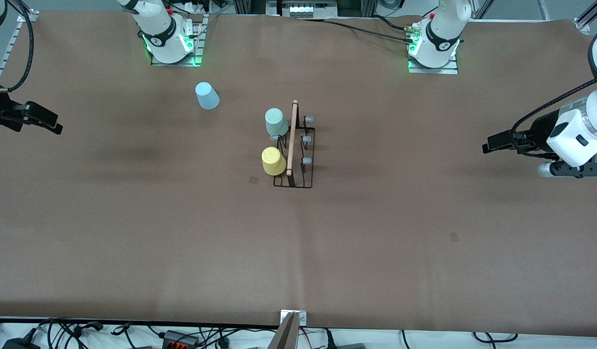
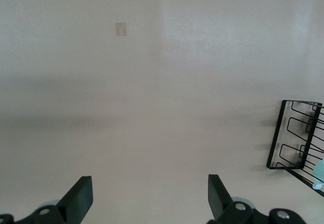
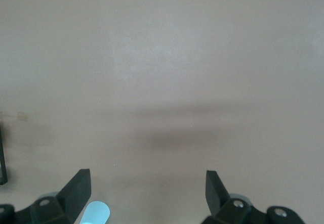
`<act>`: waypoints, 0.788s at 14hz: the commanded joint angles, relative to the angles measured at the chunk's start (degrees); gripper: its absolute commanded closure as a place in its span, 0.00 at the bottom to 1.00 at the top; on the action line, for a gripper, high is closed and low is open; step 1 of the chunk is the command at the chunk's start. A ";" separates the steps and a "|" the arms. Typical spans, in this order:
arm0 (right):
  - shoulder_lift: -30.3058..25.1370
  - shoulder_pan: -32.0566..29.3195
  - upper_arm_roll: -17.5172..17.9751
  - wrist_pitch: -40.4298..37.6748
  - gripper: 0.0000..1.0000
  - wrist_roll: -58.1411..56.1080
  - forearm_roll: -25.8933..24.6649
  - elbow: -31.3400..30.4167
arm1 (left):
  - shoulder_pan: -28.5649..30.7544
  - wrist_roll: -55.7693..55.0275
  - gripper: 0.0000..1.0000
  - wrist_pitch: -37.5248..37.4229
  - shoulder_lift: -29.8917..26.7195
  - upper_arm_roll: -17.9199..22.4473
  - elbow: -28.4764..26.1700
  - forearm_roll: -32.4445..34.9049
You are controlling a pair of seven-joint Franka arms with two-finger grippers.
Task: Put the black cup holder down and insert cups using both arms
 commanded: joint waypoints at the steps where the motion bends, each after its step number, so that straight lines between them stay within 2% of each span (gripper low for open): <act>1: -1.53 -0.73 0.72 0.51 0.00 -0.75 -0.49 -1.51 | 0.00 0.43 0.00 -1.07 0.11 -0.40 1.21 1.34; 8: -1.35 -0.82 0.63 0.42 0.00 -0.75 -0.14 -1.51 | 0.62 1.31 0.00 -1.07 0.12 -0.31 1.12 1.17; 11: -1.35 -0.82 0.63 0.60 0.00 -0.67 -0.14 -1.51 | 0.79 7.69 0.00 -0.72 0.72 0.12 1.21 0.99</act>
